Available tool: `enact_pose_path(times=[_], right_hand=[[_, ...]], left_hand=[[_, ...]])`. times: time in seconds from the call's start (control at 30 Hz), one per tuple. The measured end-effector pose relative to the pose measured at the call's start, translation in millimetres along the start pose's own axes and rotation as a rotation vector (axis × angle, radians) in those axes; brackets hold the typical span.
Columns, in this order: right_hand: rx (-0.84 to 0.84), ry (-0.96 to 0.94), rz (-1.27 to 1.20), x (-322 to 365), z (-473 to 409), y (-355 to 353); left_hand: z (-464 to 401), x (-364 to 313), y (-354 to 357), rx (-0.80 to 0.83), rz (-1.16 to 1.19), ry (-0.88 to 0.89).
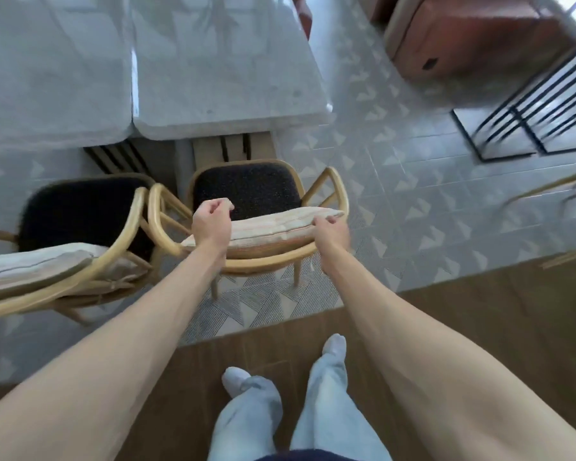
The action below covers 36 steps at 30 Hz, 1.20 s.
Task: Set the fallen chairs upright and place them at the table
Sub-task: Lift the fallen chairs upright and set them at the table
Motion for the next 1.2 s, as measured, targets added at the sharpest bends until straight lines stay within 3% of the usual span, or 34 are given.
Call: enact_pose_path(times=[0.1, 0.13, 0.23, 0.37, 0.83, 1.2], right_hand=[[0.068, -0.168, -0.117, 55, 20, -21], [0.067, -0.291, -0.232, 85, 24, -83], [0.122, -0.441, -0.346, 123, 46, -118], [0.068, -0.612, -0.504, 133, 64, -243], [-0.542, -0.626, -0.779, -18, 55, -687], [-0.947, -0.587, -0.848, -118, 26, -920]], left_hand=[[26, -50, 25, 0.259, 0.032, 0.175], [75, -94, 55, 0.357, 0.073, 0.294], [101, -131, 64, 0.438, 0.100, 0.404], [192, -160, 108, 0.548, 0.187, 0.461], [576, -134, 369, 1.116, 0.304, 0.481], [823, -86, 560, 1.529, 0.245, 0.398]])
Point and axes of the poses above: each hand's wrist, its own z-axis away from the middle knuckle, its own y-axis out of the palm, x = y × z, the point moved 7 cm from there along -z, towards the middle knuckle, and after that the axes turned 7 degrees about -x, right-handed, at the moved point
